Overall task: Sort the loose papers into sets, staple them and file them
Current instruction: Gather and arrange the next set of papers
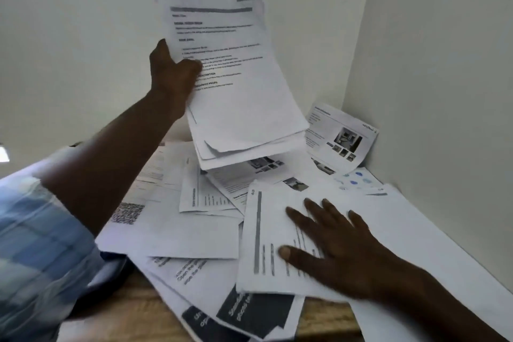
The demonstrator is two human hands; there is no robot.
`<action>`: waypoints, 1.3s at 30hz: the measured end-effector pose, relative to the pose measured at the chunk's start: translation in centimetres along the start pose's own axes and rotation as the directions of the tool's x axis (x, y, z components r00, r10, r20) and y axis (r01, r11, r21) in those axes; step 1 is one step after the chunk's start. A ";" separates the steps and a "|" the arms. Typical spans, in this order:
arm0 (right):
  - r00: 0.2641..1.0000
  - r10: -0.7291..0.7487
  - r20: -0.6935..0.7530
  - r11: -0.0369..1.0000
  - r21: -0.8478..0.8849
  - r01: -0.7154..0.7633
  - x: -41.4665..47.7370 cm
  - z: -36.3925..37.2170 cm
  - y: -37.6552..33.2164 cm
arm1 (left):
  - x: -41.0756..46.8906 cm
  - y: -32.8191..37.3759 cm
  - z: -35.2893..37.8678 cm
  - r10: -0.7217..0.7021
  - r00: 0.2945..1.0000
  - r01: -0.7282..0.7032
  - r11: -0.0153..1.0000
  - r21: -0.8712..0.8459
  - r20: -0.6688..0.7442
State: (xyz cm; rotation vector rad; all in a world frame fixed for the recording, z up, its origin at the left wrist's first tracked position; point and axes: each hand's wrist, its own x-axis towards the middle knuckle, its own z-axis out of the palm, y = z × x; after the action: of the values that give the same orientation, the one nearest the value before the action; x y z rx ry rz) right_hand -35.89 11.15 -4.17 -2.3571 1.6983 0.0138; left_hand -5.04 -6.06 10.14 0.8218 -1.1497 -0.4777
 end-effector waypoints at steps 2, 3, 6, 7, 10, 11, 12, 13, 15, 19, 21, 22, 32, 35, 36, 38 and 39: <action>0.999 -0.019 -0.036 1.000 0.017 0.019 1.3 -0.3 -0.2 | -1.5 1.1 -1.0 -0.104 0.992 0.100 0.993 -0.062 -0.066; 0.998 -0.045 -0.043 0.998 0.046 0.047 1.6 -0.8 -0.5 | -2.7 1.8 -1.3 -0.163 0.984 0.154 0.983 -0.100 -0.079; 0.987 -0.097 -0.129 0.940 0.316 0.133 1.0 -3.6 -1.1 | -6.7 3.3 -1.9 -0.327 0.938 0.318 0.944 -0.087 -0.117; 0.982 -0.075 -0.175 0.909 0.392 0.140 0.1 -4.8 -1.2 | -8.0 3.4 -2.1 -0.395 0.910 0.383 0.918 -0.107 -0.129; 0.981 -0.050 -0.186 0.929 0.352 0.114 -4.5 -7.2 -0.1 | -11.8 3.9 -2.9 -0.481 0.865 0.457 0.874 -0.166 -0.146; 0.990 -0.055 -0.128 0.960 0.267 0.088 -6.4 -7.4 0.3 | -12.8 4.0 -2.9 -0.484 0.862 0.460 0.872 -0.169 -0.148; 0.997 -0.056 -0.058 0.982 0.177 0.066 -8.0 -7.2 0.6 | -13.8 4.1 -2.8 -0.489 0.859 0.464 0.869 -0.173 -0.151; 0.999 -0.046 0.003 0.993 0.106 0.045 -9.6 -6.8 0.9 | -14.7 4.2 -2.6 -0.493 0.856 0.468 0.867 -0.175 -0.156; 0.997 -0.019 0.077 0.999 0.027 0.017 -11.4 -4.9 1.0 | -16.6 3.8 -2.1 -0.508 0.849 0.489 0.860 -0.147 -0.145; 0.998 -0.046 0.031 0.996 -0.078 0.048 -9.7 0.0 0.2 | -18.7 2.2 -2.2 -0.443 0.886 0.452 0.891 0.043 -0.141; 0.996 -0.085 -0.036 0.994 -0.072 0.082 -7.9 1.2 -0.4 | -18.7 2.2 -2.7 -0.386 0.907 0.407 0.905 0.123 -0.167; 0.993 -0.105 -0.056 0.993 -0.062 0.102 -7.1 1.6 -0.6 | -18.5 2.2 -2.8 -0.360 0.915 0.389 0.907 0.163 -0.180; 0.849 -0.404 -0.340 0.801 0.317 0.509 -3.2 1.2 -4.4 | -17.6 2.1 -4.4 -0.371 0.900 0.414 0.892 0.182 -0.228; 0.845 -0.128 -0.519 0.842 0.392 0.369 -3.7 0.1 -1.9 | -19.4 1.4 -5.1 -0.344 0.925 0.381 0.835 0.398 -0.162; 0.797 0.001 -0.604 0.891 0.363 0.274 -3.8 -0.3 -0.6 | -19.7 0.9 -5.3 -0.321 0.934 0.358 0.820 0.447 -0.159; 0.709 0.180 -0.682 0.949 0.310 0.057 -3.2 -1.3 2.3 | -19.5 -0.3 -5.6 -0.294 0.942 0.334 0.792 0.511 -0.159; 0.720 0.242 -0.651 0.956 0.288 -0.061 -2.9 -2.1 3.5 | -19.5 -0.4 -5.3 -0.291 0.946 0.321 0.770 0.551 -0.145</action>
State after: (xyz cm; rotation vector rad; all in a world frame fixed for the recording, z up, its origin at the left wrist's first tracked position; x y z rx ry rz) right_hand -40.34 12.43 -2.34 -2.1408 2.0268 -1.1091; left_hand -7.08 9.20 -2.92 1.5583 -1.1255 -0.3744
